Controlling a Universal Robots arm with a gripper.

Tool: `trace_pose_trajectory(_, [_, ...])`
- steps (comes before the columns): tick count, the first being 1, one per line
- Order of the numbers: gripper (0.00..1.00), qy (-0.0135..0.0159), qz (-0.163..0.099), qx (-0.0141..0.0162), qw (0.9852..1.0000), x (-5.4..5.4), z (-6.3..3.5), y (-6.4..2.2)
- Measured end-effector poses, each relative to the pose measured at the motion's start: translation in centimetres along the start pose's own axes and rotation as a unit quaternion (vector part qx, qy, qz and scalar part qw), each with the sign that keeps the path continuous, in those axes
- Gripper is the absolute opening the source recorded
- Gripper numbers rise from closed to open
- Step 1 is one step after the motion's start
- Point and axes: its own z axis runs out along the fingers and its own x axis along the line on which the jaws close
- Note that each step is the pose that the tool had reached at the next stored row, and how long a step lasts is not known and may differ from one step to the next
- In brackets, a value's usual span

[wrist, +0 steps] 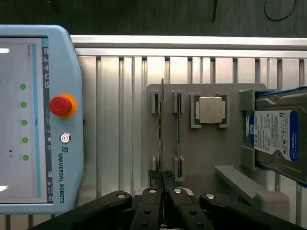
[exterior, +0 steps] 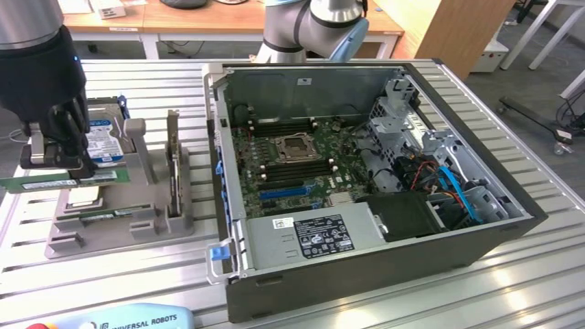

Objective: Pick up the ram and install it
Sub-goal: 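Pick up the ram and move it above insertion slot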

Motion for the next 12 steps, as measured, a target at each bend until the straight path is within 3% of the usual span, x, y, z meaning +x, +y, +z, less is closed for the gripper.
trace_pose_trajectory(12, [0.12, 0.0026, 0.0, 0.0, 1.0, -0.03, -1.03, 0.05])
